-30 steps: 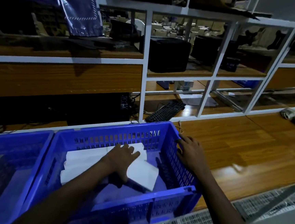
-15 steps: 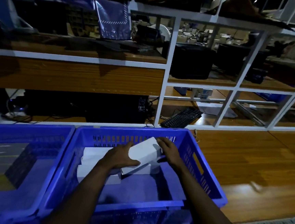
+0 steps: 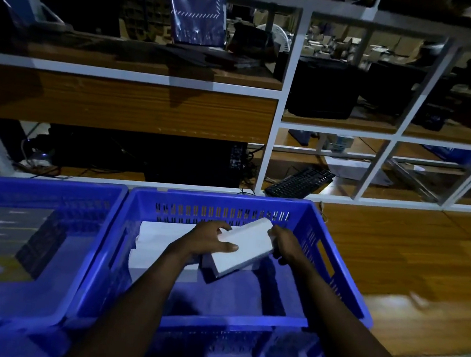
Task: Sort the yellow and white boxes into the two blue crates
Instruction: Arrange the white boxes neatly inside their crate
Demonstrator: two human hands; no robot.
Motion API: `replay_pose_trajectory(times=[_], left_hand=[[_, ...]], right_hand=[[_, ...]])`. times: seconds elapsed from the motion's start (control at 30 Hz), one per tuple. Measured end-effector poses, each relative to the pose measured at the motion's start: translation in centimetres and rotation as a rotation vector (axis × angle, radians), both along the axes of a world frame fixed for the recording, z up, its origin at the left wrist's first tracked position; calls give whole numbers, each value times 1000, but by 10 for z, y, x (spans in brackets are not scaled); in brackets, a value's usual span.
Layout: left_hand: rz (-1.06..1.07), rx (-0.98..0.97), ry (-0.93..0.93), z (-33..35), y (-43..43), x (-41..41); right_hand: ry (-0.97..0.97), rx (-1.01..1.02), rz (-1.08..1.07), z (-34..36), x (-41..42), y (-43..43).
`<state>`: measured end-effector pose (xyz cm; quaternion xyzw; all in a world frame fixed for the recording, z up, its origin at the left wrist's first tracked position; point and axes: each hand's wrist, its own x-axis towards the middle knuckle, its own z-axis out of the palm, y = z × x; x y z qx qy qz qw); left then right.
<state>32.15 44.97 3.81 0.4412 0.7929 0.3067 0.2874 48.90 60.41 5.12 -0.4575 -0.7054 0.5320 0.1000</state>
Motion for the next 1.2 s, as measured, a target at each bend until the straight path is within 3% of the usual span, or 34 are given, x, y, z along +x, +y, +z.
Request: replay_pose_trajectory(times=[0.17, 0.37, 0.73, 0.87, 0.97, 1.07, 1.2], left_hand=[[-64, -44, 101, -8, -2, -1], [-146, -126, 361, -17, -3, -7], [-215, -311, 745, -32, -4, -1], [-139, -354, 794, -41, -6, -2], [-94, -397, 760, -46, -7, -3], [-92, -477, 705, -49, -5, -4], [-117, -542, 661, -52, -5, -4]], right_hand=[[-58, 111, 110, -1, 2, -4], [-325, 264, 367, -8, 4, -2], [-482, 283, 443, -15, 2, -4], [-426, 158, 351, -20, 4, -2], [-335, -4, 252, -18, -3, -3], [-366, -113, 264, -13, -14, 4], [-172, -297, 124, -22, -8, -2]])
